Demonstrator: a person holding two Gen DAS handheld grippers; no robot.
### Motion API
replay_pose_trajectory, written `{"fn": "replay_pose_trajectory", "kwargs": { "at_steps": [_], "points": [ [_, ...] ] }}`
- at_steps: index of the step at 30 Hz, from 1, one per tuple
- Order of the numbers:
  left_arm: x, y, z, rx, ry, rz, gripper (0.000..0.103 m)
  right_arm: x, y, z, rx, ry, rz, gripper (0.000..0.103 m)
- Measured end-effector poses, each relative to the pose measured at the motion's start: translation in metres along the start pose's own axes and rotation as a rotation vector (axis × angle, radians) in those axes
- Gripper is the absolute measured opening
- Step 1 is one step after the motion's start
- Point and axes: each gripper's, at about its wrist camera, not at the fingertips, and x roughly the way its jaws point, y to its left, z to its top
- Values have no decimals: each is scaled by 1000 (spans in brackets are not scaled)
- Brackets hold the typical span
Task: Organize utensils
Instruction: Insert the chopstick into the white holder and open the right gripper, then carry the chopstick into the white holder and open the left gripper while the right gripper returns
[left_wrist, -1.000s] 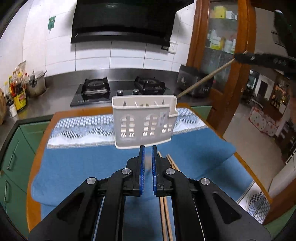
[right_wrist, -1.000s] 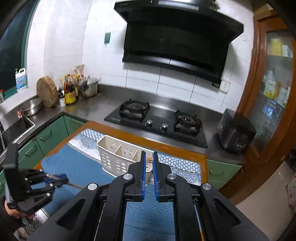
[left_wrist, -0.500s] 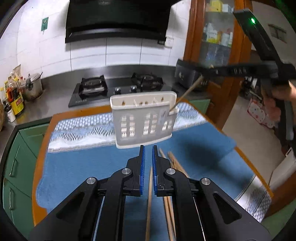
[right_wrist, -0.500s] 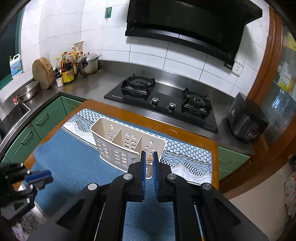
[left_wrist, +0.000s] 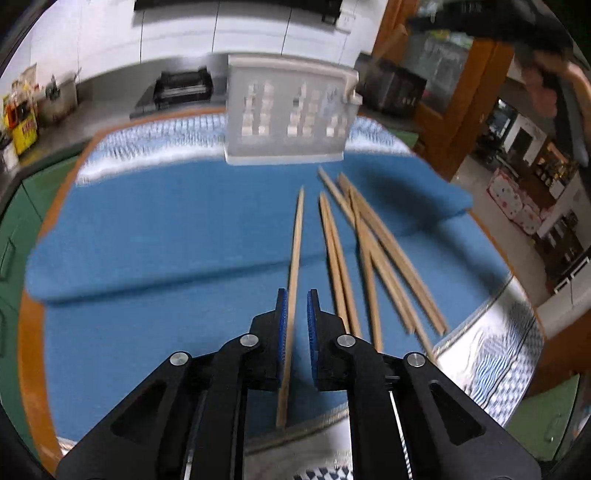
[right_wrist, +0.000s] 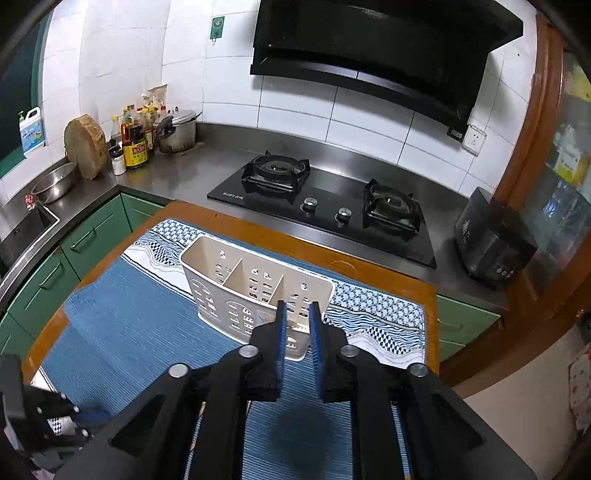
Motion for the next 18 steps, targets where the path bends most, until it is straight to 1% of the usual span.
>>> {"fn": "replay_pose_trajectory", "kwargs": {
  "at_steps": [1,5,8,12,16,18],
  "points": [
    [6,-1,-8,-2,23,-6,15,-3,1,-1,-5,-7,-4,14],
    [26,-3,-26,3,78,14,16,-11,1,-4,-8,-20,7,14],
    [29,-4,-29,16,71,37,16,-17,4,-11,-23,-26,10,14],
    [30,-5,-29,17,73,45,15,-22,7,-20,-22,-36,24,14],
    [32,-4,-31,26,79,90,15,-29,10,-31,-21,-50,49,14],
    [34,-3,-34,26,93,82,15,-32,12,-35,-25,-57,57,15]
  ]
}}
